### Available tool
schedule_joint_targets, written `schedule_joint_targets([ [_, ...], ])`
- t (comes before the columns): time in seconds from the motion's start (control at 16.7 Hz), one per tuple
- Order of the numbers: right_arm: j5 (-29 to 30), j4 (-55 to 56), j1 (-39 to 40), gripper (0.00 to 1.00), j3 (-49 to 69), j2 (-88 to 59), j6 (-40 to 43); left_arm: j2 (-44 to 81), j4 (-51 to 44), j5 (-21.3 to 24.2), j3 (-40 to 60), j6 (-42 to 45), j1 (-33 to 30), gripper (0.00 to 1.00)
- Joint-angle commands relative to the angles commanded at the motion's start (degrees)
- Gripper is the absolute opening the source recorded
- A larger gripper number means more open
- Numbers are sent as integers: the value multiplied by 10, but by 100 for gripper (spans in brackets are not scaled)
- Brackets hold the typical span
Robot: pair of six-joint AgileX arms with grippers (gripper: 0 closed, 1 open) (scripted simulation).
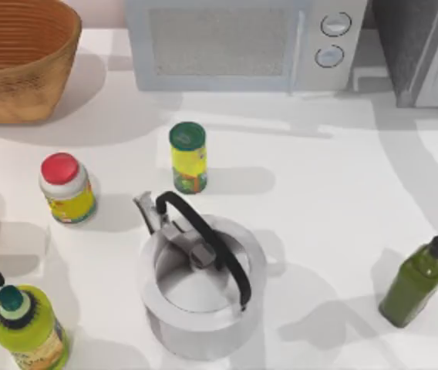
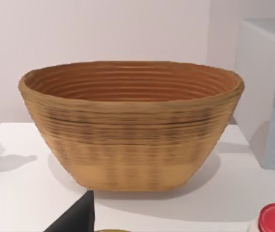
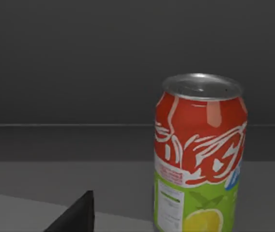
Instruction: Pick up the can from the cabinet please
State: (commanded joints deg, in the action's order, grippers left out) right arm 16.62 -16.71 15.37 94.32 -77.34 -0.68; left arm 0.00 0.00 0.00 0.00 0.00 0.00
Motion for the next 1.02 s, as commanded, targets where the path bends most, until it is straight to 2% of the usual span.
schedule_joint_targets([
  [0.36,9,13,7,100,-8,-3,0,0,0,0,0,0,0,100],
  [1.02,-21,29,-23,100,94,-123,0,0,0,0,0,0,0,100],
])
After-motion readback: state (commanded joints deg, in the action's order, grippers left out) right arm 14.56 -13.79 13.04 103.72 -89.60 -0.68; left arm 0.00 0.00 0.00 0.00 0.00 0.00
